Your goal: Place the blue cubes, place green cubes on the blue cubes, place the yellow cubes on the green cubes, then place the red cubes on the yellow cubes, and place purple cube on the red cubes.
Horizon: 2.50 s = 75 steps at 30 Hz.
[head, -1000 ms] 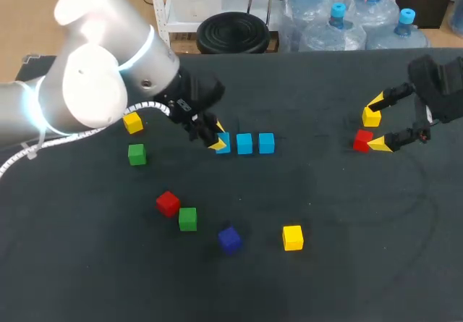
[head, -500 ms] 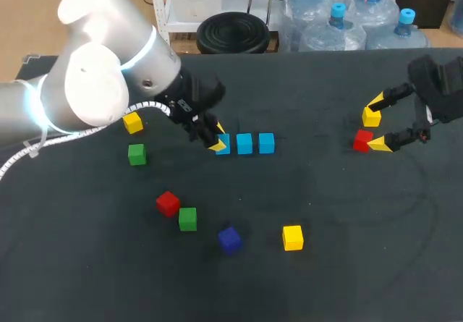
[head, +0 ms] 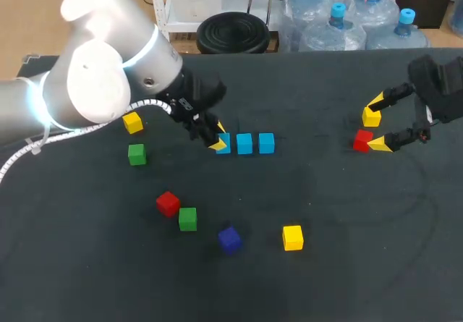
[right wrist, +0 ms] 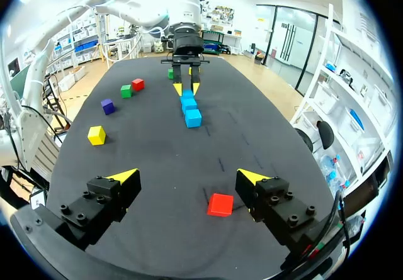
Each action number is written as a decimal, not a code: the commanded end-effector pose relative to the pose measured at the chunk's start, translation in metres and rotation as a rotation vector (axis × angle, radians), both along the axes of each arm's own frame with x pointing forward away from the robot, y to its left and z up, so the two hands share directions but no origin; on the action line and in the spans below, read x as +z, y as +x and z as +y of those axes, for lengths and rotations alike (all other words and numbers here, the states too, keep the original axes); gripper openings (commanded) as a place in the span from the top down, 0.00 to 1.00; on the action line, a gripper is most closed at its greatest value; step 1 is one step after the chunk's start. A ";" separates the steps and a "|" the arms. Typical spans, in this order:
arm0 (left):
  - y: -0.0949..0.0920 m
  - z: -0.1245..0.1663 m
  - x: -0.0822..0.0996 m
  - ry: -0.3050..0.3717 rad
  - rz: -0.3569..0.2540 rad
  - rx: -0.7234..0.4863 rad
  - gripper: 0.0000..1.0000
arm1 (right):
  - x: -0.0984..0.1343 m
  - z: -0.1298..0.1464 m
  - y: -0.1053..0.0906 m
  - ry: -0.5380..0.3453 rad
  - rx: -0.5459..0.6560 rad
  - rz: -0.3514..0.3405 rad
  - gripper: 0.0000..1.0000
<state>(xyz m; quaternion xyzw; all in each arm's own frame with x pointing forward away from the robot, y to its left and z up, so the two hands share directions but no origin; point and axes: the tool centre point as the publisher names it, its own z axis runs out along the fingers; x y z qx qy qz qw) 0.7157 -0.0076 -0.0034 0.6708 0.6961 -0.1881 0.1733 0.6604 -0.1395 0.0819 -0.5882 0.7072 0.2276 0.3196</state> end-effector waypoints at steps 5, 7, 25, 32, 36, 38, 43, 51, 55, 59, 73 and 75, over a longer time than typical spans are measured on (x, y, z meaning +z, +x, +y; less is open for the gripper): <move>0.001 -0.002 -0.001 0.006 0.009 -0.004 1.00 | 0.000 0.000 0.000 0.000 0.000 0.000 0.00; 0.000 -0.001 0.000 0.007 0.010 -0.004 1.00 | 0.000 0.000 0.000 0.000 0.000 0.000 0.00; -0.003 -0.001 -0.002 0.020 0.021 -0.001 1.00 | 0.000 0.000 0.000 0.000 0.000 0.000 0.00; -0.003 -0.002 -0.003 0.028 0.028 -0.001 0.74 | 0.000 0.000 0.000 0.000 0.000 0.000 0.00; -0.003 -0.003 -0.003 0.031 0.033 -0.001 0.55 | 0.000 0.000 0.000 0.000 0.000 0.000 0.00; -0.003 -0.003 -0.003 0.034 0.034 -0.002 0.34 | 0.000 0.000 0.000 0.000 0.000 0.000 0.00; -0.003 -0.002 -0.003 0.034 0.037 0.000 0.39 | 0.000 0.000 0.000 0.000 0.000 0.000 0.00; -0.002 -0.002 0.001 0.031 0.034 0.004 0.45 | 0.000 0.000 0.000 0.000 0.000 0.000 0.00; -0.004 -0.002 0.012 0.038 0.029 -0.003 0.22 | 0.000 0.000 0.000 0.000 0.000 0.000 0.00; -0.007 -0.001 0.026 0.062 0.059 0.008 0.00 | 0.000 0.000 0.000 0.000 0.000 0.000 0.00; -0.021 0.032 0.080 0.072 0.126 0.107 0.00 | 0.000 0.000 0.000 0.000 0.000 0.000 0.00; -0.021 0.037 0.085 0.079 0.130 0.120 0.00 | 0.000 0.000 0.000 0.000 0.000 0.000 0.00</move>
